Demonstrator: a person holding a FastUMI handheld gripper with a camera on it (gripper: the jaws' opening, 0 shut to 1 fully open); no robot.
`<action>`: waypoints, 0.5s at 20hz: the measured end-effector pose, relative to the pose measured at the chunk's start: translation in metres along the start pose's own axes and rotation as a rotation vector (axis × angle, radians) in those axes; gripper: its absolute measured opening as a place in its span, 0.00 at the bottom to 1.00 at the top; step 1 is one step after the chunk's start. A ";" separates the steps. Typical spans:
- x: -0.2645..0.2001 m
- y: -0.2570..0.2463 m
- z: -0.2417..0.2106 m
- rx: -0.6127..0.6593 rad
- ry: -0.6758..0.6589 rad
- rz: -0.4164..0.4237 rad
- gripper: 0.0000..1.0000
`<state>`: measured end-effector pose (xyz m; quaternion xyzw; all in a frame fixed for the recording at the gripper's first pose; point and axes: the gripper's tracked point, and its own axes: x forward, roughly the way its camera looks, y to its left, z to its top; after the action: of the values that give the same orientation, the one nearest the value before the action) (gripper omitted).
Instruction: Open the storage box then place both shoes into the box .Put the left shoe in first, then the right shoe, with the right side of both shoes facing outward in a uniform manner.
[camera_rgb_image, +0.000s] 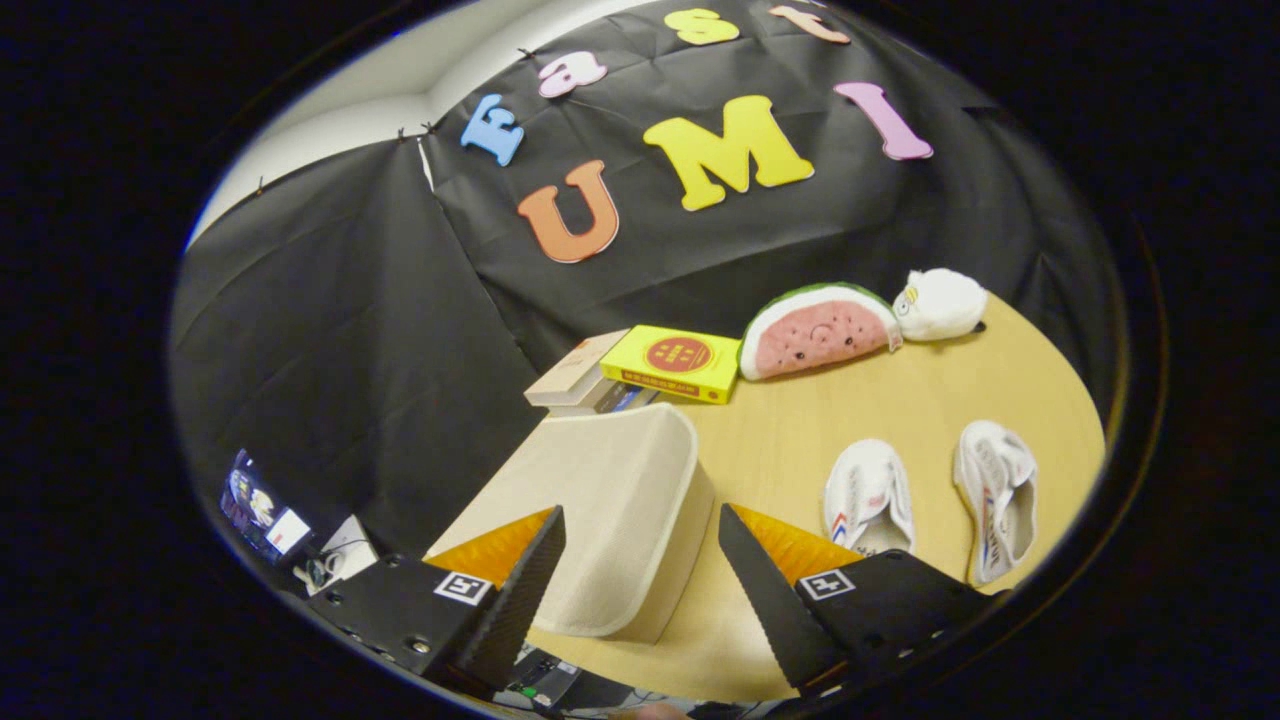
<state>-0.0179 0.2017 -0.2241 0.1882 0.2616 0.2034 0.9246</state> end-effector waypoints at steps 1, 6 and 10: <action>0.005 0.004 -0.008 0.009 0.015 0.010 0.95; 0.038 0.011 -0.036 0.158 0.094 0.059 0.95; 0.050 0.011 -0.054 0.329 0.156 0.086 0.95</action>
<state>-0.0124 0.2483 -0.2824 0.3316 0.3537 0.2112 0.8487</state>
